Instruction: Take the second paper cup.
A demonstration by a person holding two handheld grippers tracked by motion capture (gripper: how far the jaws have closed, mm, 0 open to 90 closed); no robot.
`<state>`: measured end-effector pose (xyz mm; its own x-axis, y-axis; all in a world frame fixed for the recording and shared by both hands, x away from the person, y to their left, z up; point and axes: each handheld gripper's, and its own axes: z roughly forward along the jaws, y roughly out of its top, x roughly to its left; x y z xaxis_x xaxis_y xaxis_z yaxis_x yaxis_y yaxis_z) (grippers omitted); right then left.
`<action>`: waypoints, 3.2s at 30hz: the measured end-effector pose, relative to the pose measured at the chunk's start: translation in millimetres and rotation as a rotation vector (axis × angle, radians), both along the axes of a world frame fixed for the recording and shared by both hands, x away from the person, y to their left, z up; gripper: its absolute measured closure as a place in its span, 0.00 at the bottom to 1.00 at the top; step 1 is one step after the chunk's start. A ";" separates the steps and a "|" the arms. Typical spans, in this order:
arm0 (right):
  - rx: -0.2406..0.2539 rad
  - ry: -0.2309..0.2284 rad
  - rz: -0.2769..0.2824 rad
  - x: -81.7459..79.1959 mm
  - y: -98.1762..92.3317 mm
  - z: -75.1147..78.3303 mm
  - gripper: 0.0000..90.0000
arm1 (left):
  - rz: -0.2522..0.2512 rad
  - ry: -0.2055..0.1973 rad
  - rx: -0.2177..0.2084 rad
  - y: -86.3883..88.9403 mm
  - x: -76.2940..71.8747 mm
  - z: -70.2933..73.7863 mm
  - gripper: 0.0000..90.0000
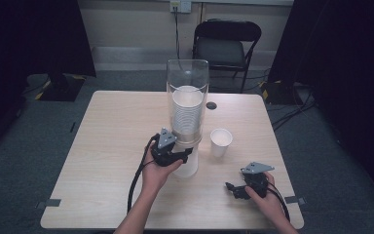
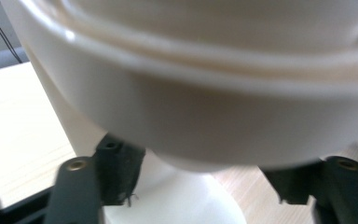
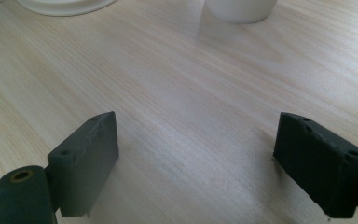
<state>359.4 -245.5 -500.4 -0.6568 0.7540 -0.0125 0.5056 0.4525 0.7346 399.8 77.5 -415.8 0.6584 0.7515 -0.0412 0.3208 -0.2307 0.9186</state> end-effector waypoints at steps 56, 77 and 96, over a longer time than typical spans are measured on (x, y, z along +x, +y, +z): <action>-0.005 0.006 0.016 2.3 1.2 -0.3 0.11 | -0.002 0.216 0.243 43.2 -22.7 -61.9 0.39; -0.007 0.009 0.009 2.9 2.6 -0.4 0.09 | 0.116 0.230 0.197 80.7 -13.6 -73.2 0.39; -0.007 0.010 0.009 2.9 2.6 -0.4 0.09 | 0.130 0.257 0.176 84.4 -7.2 -81.7 0.38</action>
<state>362.3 -243.0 -500.8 -0.6636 0.7480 -0.0111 0.5087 0.4620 0.7265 392.5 161.9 -497.5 0.5414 0.8389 -0.0559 0.5739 -0.3201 0.7538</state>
